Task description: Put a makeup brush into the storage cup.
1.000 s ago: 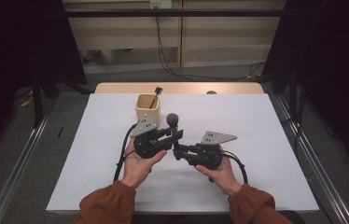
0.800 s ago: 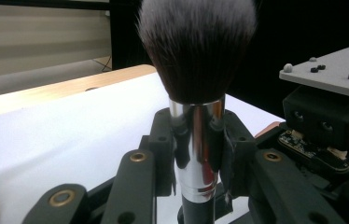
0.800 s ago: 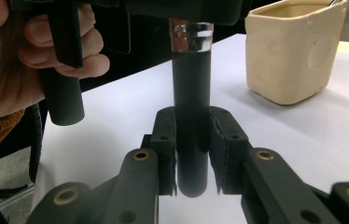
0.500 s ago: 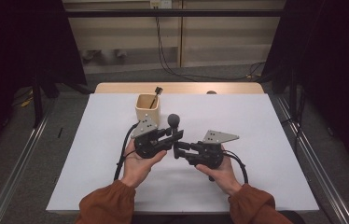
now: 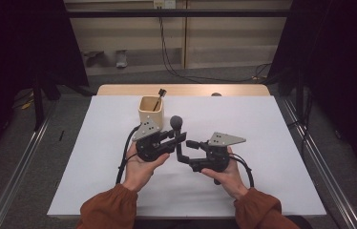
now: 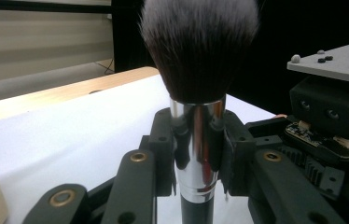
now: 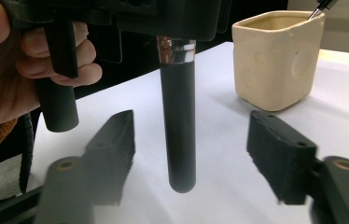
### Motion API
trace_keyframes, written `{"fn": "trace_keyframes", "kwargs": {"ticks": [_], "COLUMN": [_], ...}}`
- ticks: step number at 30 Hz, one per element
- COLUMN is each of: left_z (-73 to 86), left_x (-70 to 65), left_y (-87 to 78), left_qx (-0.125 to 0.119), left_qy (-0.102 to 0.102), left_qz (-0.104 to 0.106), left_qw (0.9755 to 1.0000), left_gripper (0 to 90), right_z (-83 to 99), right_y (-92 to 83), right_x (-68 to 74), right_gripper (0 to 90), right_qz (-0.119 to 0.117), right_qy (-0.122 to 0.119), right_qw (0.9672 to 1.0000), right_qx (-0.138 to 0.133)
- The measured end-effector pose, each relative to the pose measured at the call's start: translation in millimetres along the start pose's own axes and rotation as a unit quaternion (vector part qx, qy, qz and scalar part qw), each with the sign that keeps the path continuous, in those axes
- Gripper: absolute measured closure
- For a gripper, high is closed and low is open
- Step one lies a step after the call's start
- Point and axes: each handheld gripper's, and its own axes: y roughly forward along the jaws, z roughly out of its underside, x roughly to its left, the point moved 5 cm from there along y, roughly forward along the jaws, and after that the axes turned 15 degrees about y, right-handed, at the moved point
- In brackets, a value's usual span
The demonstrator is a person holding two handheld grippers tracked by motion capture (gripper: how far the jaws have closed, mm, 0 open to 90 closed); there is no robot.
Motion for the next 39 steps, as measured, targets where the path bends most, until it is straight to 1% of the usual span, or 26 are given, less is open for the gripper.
{"fn": "trace_keyframes", "kwargs": {"ticks": [3,6,9,10,11,14,20,21,22,23,25,27,28,34,35,37,39], "left_z": [-0.2,-0.2,-0.1,0.0,0.0,-0.4,0.2,0.1,0.3,0.2,0.5,0.9,1.3,3.8,4.1,4.8,5.3], "left_x": [1.1,2.3,3.7,4.3,4.8,6.1,10.5,11.1,12.2,12.5,13.8,14.5,15.1,18.7,19.6,21.4,22.9], "left_y": [-1.1,-2.2,-3.4,-4.0,-4.5,-6.2,-12.5,-13.1,-14.4,-15.0,-16.5,-17.2,-17.9,-22.7,-23.6,-26.4,-29.1], "left_qx": [-0.002,-0.002,-0.003,-0.002,-0.002,-0.003,-0.001,-0.004,-0.003,-0.004,-0.003,-0.003,-0.001,0.004,0.003,0.004,0.005], "left_qy": [0.002,0.002,0.001,0.003,0.003,0.003,0.003,-0.001,-0.001,-0.002,0.0,-0.002,0.0,0.002,0.002,0.001,0.0], "left_qz": [-0.003,-0.004,-0.005,-0.005,-0.006,-0.008,-0.015,-0.018,-0.019,-0.02,-0.02,-0.022,-0.022,-0.026,-0.027,-0.03,-0.033], "left_qw": [1.0,1.0,1.0,1.0,1.0,1.0,0.9999,0.9998,0.9998,0.9998,0.9998,0.9998,0.9997,0.9997,0.9996,0.9995,0.9995], "left_gripper": [70.4,70.4,70.4,70.4,70.4,70.4,70.4,70.4,70.3,70.3,70.4,70.4,70.3,70.4,70.3,70.4,70.3], "right_z": [-0.1,-1.1,-3.1,-3.6,-4.0,-5.1,-8.6,-9.2,-9.7,-10.3,-10.6,-10.6,-10.1,-6.2,-5.6,-4.5,-4.1], "right_y": [0.0,-0.3,-1.8,-2.3,-2.9,-4.8,-12.8,-13.9,-15.3,-16.9,-19.1,-20.8,-21.6,-28.9,-30.6,-34.6,-39.6], "right_x": [1.4,1.1,-1.3,-2.1,-2.7,-4.7,-6.5,-7.0,-7.9,-9.1,-9.9,-11.2,-11.6,-14.8,-15.6,-18.1,-20.1], "right_gripper": [26.0,20.6,14.0,8.3,5.8,3.9,3.4,3.4,3.4,3.4,3.0,3.1,3.1,3.5,3.5,3.5,3.5], "right_qz": [-0.006,-0.006,0.0,0.001,0.001,0.011,0.031,0.034,0.04,0.047,0.049,0.058,0.061,0.081,0.082,0.093,0.099], "right_qy": [-0.001,0.001,0.005,0.006,0.007,0.006,0.001,0.001,0.001,-0.003,-0.005,-0.007,-0.007,-0.021,-0.021,-0.024,-0.022], "right_qw": [1.0,1.0,1.0,1.0,1.0,0.9999,0.9994,0.9993,0.9991,0.9986,0.9983,0.9977,0.9975,0.9957,0.9956,0.9945,0.9938], "right_qx": [0.002,0.0,-0.004,-0.004,-0.003,-0.005,-0.013,-0.016,-0.017,-0.023,-0.029,-0.034,-0.036,-0.039,-0.04,-0.042,-0.044]}}
